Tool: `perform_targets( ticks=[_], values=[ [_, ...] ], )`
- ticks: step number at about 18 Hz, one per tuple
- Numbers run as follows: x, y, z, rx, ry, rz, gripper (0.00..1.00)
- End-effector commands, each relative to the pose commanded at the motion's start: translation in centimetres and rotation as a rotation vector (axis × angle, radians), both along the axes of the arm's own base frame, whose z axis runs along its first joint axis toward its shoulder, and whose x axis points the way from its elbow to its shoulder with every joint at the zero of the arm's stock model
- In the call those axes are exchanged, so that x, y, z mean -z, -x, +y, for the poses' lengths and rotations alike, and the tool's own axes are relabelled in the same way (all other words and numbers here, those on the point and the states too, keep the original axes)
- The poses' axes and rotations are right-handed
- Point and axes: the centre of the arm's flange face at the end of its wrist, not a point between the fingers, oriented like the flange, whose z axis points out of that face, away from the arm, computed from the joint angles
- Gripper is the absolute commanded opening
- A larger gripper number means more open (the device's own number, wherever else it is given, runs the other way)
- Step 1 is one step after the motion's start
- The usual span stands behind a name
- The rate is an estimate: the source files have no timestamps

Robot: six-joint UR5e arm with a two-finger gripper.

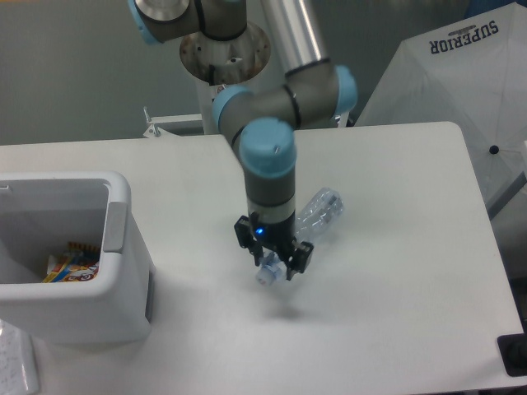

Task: Place the trash in the trash can
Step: 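Lift the bottle and carry it over the trash bin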

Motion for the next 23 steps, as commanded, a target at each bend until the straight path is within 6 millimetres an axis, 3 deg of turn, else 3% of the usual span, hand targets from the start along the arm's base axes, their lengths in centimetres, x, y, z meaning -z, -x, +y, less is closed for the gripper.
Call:
perform_targets(
  ticks=[3, 9, 13, 18, 20, 23],
  values=[
    [-6.9, 0.5, 0.8, -0.175, -0.149, -0.001, 0.65],
    [-16.5, -1.1, 2.1, -0.402, -0.44, -0.092, 0.65],
    [-22.2, -4.8, 3.8, -0.409, -0.56, -0.119, 0.65],
    [-24.9, -13.0, 5.5, -0.365, -0.613, -0.195, 0.65],
    [-26.0, -14.4, 5.6, -0.349, -0.632, -0.201, 0.65],
    [-25.8, -17.4, 6.9, -0.294, -0.621, -0.219, 0.65]
  ],
)
